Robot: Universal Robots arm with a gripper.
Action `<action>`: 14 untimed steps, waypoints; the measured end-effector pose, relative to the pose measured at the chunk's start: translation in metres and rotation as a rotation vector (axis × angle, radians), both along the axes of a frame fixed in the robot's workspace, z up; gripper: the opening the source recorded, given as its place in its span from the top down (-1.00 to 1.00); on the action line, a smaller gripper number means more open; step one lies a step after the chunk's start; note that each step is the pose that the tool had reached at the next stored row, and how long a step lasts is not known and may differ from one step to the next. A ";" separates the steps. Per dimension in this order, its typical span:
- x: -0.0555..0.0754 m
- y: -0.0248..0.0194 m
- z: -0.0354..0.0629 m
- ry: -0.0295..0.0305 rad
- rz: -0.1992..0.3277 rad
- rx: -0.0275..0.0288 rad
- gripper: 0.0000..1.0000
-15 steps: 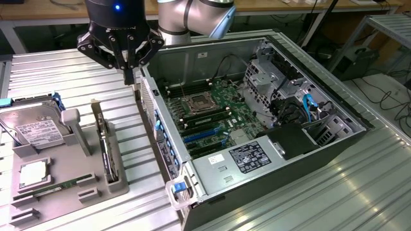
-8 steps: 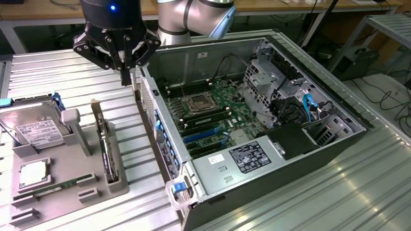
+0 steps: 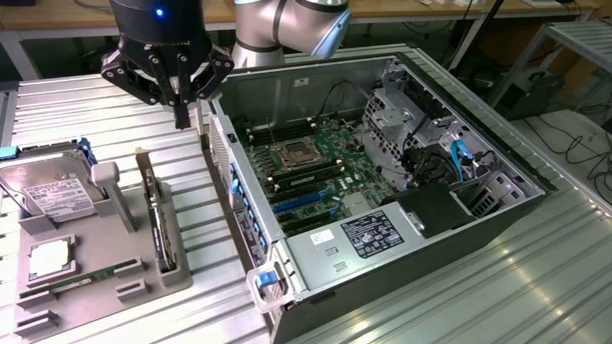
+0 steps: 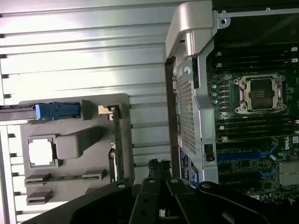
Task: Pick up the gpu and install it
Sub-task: 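Reach for the gpu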
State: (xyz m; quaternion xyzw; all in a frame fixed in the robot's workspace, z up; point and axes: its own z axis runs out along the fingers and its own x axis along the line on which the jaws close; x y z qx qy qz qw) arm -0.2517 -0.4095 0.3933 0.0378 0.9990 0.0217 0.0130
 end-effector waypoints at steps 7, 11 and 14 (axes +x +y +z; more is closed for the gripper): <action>-0.007 -0.0008 0.0000 -0.0001 0.000 0.0001 0.79; -0.011 -0.0013 0.0000 -0.0001 0.000 0.0001 0.79; -0.013 -0.0016 0.0000 0.0000 0.000 0.0000 0.79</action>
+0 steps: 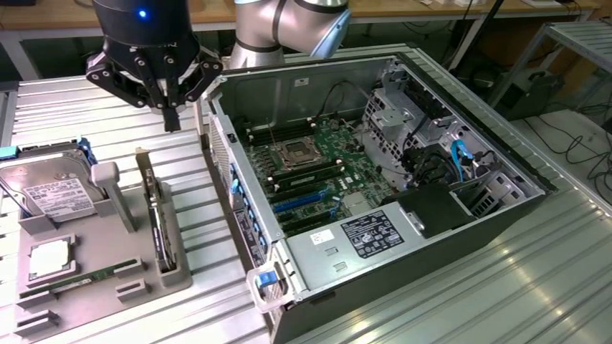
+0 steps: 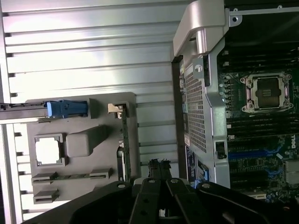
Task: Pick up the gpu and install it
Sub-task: 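Reach for the gpu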
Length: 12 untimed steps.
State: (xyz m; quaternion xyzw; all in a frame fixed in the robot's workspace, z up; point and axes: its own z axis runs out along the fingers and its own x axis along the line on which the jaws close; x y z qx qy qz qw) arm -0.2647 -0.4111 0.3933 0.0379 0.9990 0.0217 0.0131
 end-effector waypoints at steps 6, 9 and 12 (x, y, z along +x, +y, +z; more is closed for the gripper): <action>-0.006 -0.0010 0.0000 0.0000 0.000 0.0001 0.79; -0.008 -0.0014 0.0000 -0.0001 0.000 0.0001 0.79; -0.011 -0.0019 0.0000 -0.0001 0.000 0.0001 0.79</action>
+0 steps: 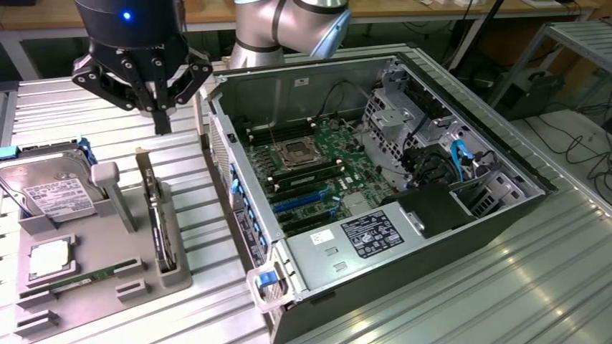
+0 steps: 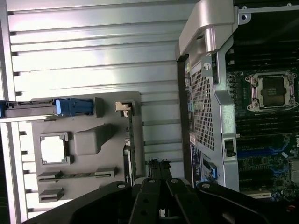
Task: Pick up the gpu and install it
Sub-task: 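Reach for the gpu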
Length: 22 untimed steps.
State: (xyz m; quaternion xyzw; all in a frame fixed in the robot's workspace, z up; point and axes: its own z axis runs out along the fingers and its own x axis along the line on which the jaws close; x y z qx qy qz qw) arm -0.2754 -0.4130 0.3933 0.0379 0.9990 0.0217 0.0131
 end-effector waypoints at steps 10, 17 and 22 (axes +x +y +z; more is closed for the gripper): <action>-0.012 -0.0023 0.0000 0.0000 0.000 0.0000 0.79; -0.022 -0.0043 0.0000 0.0001 0.000 -0.0001 0.79; -0.027 -0.0054 0.0000 0.0001 0.000 0.0000 0.79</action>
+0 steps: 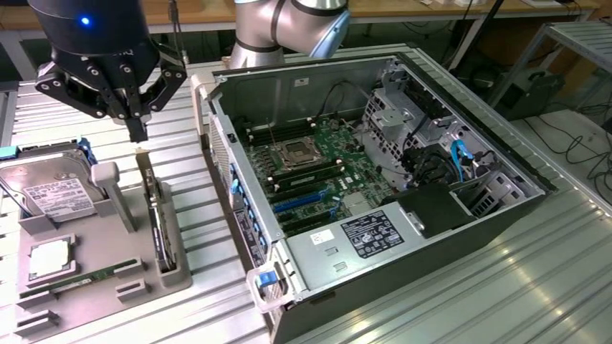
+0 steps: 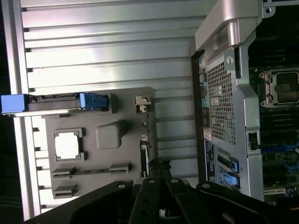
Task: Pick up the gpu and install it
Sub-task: 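Reach for the gpu, then pick up the gpu and move the gpu toward the slot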
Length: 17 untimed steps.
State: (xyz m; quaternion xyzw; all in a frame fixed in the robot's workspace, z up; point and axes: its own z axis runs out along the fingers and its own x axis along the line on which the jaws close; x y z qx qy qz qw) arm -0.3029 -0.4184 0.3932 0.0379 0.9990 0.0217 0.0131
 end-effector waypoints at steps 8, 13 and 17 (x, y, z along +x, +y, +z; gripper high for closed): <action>-0.008 -0.0014 0.0000 0.0000 0.000 0.0000 0.79; -0.008 -0.0016 0.0000 0.0000 0.000 0.0000 0.79; -0.008 -0.0016 0.0000 0.0000 0.000 0.0000 0.79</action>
